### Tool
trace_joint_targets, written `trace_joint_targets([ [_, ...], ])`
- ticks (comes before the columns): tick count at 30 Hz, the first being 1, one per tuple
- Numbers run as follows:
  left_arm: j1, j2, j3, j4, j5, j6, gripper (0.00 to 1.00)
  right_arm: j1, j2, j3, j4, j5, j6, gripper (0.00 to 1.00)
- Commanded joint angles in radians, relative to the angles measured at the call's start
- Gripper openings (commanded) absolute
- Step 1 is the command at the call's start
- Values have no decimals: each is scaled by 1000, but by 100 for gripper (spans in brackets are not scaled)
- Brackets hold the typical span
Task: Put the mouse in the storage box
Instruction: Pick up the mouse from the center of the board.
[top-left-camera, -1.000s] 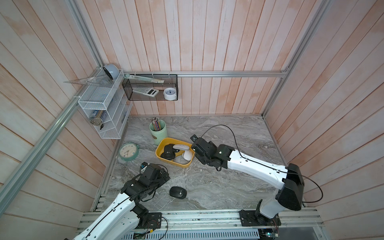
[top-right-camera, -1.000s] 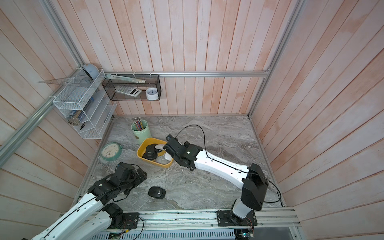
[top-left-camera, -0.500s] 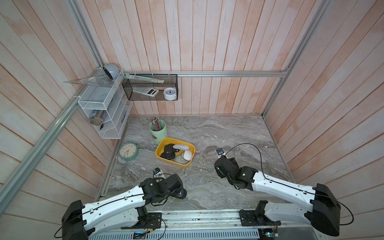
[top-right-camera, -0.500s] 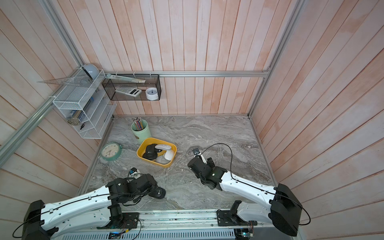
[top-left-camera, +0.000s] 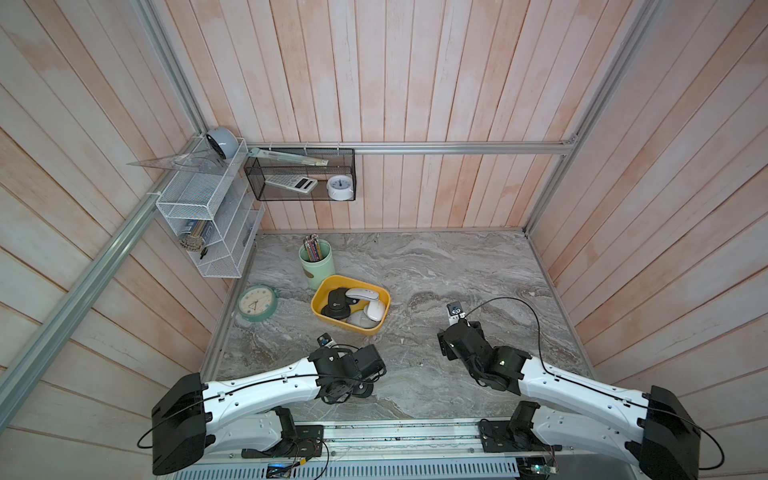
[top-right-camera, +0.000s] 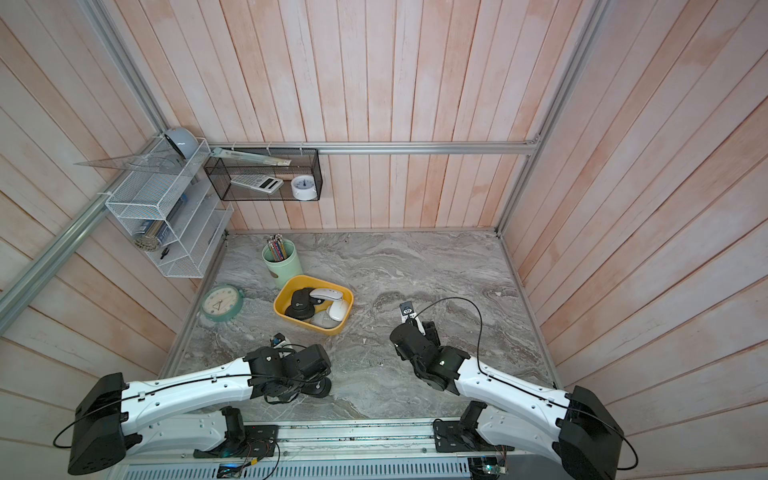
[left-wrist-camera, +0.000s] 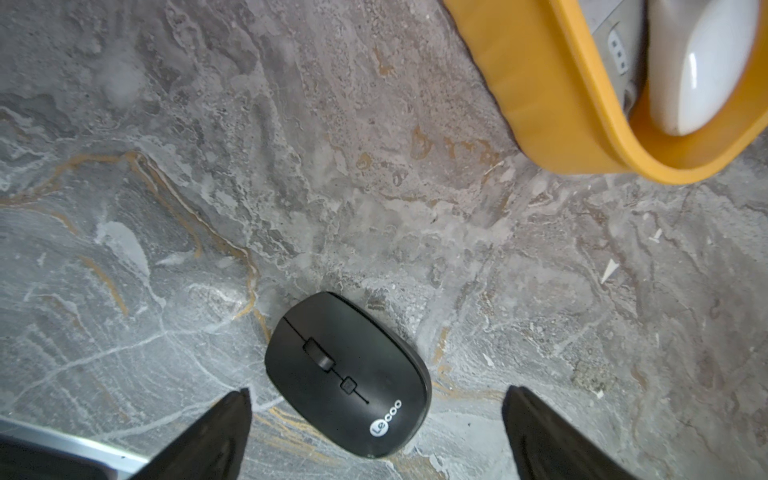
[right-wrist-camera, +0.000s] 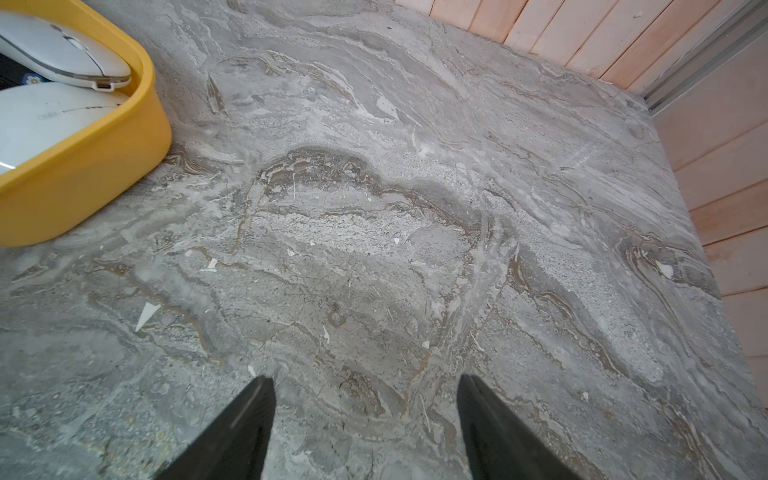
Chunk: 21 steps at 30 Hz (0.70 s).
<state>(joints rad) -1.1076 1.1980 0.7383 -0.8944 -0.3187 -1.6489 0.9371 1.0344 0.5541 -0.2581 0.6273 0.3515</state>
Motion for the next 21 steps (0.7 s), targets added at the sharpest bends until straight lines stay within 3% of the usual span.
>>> trace_joint_targets([
  [1,-5,33,7,-2,23,-20,100,-6,-7,-10,20,-7,16,75],
  [10,11,143,-5,88,104,18,100,-7,-8,-10,18,-11,17,75],
  [21,38,197,-33,145,136,47,76,-6,-3,-11,20,-10,17,75],
])
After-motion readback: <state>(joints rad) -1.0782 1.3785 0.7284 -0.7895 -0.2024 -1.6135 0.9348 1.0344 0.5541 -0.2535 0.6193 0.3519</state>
